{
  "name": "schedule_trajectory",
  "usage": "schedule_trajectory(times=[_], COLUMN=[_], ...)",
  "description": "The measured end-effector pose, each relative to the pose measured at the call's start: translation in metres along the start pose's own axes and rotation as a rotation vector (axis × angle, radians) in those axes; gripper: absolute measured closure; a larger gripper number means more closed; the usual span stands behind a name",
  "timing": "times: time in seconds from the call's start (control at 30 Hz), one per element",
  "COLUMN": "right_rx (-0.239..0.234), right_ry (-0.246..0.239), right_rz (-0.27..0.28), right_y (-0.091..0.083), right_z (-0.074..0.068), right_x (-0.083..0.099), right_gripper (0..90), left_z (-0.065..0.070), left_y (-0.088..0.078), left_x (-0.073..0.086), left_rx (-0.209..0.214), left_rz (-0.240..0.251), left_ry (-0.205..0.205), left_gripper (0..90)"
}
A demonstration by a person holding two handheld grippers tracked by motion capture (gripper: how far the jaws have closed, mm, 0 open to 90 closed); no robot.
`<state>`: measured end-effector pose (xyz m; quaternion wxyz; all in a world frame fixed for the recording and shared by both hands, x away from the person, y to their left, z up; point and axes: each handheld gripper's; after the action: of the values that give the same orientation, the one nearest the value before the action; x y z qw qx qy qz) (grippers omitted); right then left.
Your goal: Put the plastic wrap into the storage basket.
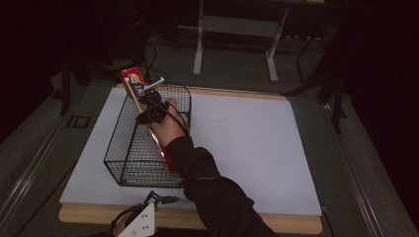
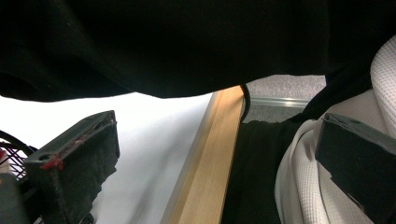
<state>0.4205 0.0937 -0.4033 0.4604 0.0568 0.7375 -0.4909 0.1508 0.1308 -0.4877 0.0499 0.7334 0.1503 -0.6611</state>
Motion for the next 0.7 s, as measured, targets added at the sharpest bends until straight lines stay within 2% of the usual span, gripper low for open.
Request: schedule_trajectory(times=[0.2,0.27,0.33,0.4,0.47,0.5,0.7], right_rx=[-0.019,-0.005,-0.014,-0.002,-0.003,-0.001,0.012], right_ry=[0.01,-0.009,0.014,0.001,0.016,0.018,0.002], right_rz=[-0.018,-0.021,-0.031,-0.034,-0.048,-0.034,-0.041], right_y=[0.005,0.007,0.009,0.011,0.015,0.014,0.015], right_z=[0.0,0.0,0.003,0.004,0.007,0.008,0.008], right_x=[0.007,0.01,0.012,0.016,0.02,0.021,0.022], right_gripper=[38.7,38.5,38.4,38.1,37.9,38.0,37.7], left_z=[0.0,0.0,0.0,0.0,0.0,0.0,0.0], left_y=[0.0,0.0,0.0,0.0,0.0,0.001,0.001], left_x=[0.0,0.0,0.0,0.0,0.0,0.0,0.0], left_rx=[0.003,0.002,0.002,0.003,0.003,0.003,0.004], left_rz=[-0.005,-0.003,-0.005,-0.005,-0.006,-0.006,-0.008], left_ry=[0.001,0.0,0.001,0.002,0.001,0.001,0.001], left_gripper=[0.1,0.2,0.1,0.1,0.1,0.2,0.1])
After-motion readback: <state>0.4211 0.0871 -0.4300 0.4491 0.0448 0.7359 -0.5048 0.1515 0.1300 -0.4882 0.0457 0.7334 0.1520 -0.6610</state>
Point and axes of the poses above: each handheld gripper's, and its own axes: y roughly forward along the jaws, x roughly out of its underside, z roughly to its right, and after that the axes turned 12 degrees about z, right-handed
